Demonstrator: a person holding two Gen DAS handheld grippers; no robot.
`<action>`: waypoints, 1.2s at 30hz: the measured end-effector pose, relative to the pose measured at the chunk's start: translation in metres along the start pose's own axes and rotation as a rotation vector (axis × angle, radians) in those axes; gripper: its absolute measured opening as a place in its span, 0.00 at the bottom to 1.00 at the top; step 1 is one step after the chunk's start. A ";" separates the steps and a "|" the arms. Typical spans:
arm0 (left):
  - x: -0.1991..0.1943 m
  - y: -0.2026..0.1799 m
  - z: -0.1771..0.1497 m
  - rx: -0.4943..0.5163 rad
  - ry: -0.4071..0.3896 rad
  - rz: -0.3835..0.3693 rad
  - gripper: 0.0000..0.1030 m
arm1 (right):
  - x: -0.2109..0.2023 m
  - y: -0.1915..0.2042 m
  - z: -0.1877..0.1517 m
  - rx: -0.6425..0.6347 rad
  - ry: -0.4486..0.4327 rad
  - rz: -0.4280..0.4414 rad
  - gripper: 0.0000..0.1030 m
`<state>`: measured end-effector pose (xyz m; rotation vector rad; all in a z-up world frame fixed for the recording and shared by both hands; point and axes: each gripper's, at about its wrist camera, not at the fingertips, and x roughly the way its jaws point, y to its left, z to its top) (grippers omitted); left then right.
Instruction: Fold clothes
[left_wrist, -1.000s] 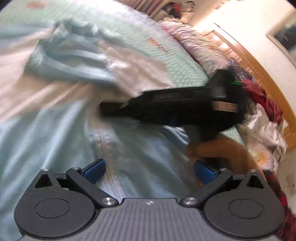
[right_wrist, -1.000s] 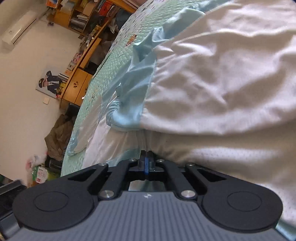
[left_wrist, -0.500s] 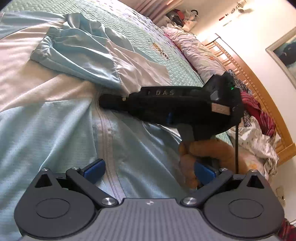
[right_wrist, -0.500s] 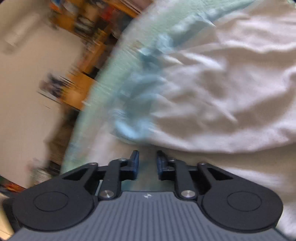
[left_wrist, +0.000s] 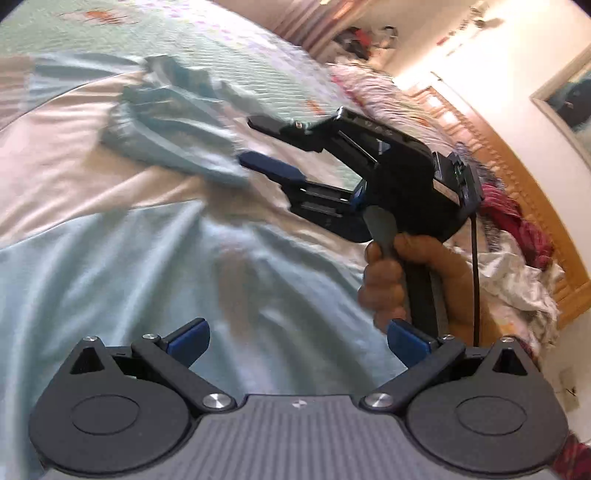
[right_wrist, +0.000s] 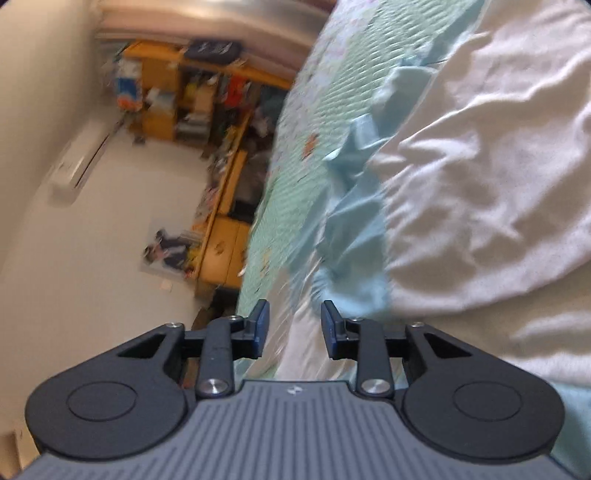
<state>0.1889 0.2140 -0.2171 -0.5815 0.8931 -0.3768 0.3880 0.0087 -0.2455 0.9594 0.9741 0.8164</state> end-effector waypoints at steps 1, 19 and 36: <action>0.000 0.008 0.000 -0.024 0.009 0.019 0.99 | 0.005 -0.003 0.001 -0.015 0.001 -0.067 0.38; -0.075 0.046 0.007 -0.172 -0.104 0.046 0.99 | 0.039 0.020 -0.033 -0.065 -0.005 -0.249 0.34; -0.068 0.053 0.014 -0.100 -0.177 0.023 0.99 | 0.092 0.100 -0.011 -0.526 -0.037 -0.395 0.31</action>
